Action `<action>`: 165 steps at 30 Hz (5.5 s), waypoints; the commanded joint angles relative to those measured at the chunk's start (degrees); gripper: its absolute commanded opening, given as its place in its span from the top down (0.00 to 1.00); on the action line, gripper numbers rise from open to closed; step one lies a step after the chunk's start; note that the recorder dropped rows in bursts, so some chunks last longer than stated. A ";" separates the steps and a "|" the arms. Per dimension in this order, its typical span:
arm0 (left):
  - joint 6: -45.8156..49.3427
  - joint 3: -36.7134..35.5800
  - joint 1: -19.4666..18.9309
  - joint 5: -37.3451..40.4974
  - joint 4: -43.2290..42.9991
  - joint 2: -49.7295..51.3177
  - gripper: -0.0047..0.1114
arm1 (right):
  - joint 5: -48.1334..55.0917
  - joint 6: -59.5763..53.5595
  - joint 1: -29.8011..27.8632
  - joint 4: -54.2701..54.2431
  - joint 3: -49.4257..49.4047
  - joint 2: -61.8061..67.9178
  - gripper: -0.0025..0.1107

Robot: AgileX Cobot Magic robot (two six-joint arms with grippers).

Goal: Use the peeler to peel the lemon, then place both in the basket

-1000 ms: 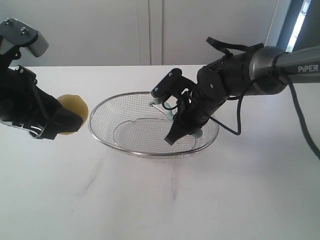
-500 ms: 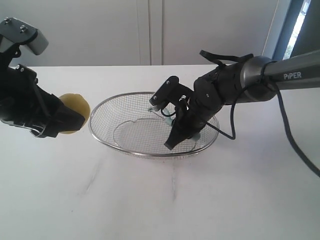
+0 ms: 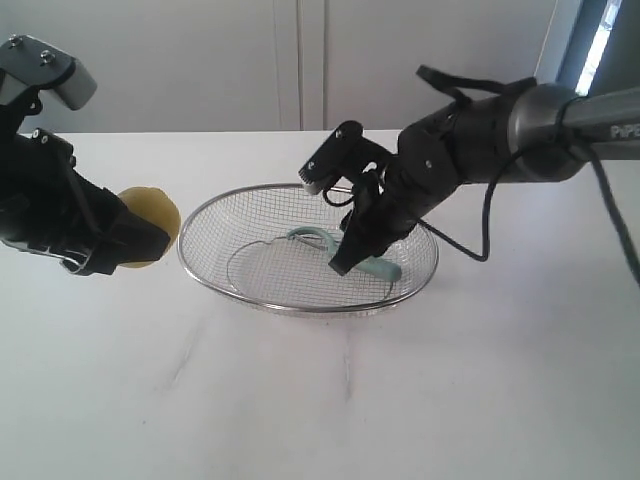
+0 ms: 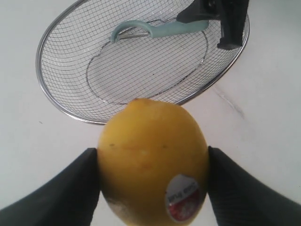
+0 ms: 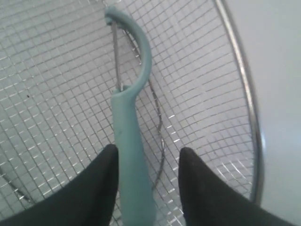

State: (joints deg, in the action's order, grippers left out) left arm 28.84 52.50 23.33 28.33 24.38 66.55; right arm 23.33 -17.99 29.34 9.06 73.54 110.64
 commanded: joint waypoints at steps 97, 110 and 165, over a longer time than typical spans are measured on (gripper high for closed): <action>9.48 29.40 2.56 -3.68 10.93 46.72 0.39 | 32.60 3.64 0.30 -30.07 -4.87 -10.65 0.98; 9.57 29.66 2.56 -1.76 9.86 46.82 0.24 | 32.60 3.64 0.30 -30.07 -4.87 -10.65 0.98; -15.58 31.21 2.52 11.83 -23.57 22.91 0.96 | 24.06 13.27 0.30 -24.08 -5.02 -19.45 0.98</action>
State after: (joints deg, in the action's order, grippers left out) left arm 13.75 83.45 25.99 39.89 0.44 90.12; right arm 48.13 -7.85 29.34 -17.45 68.70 95.85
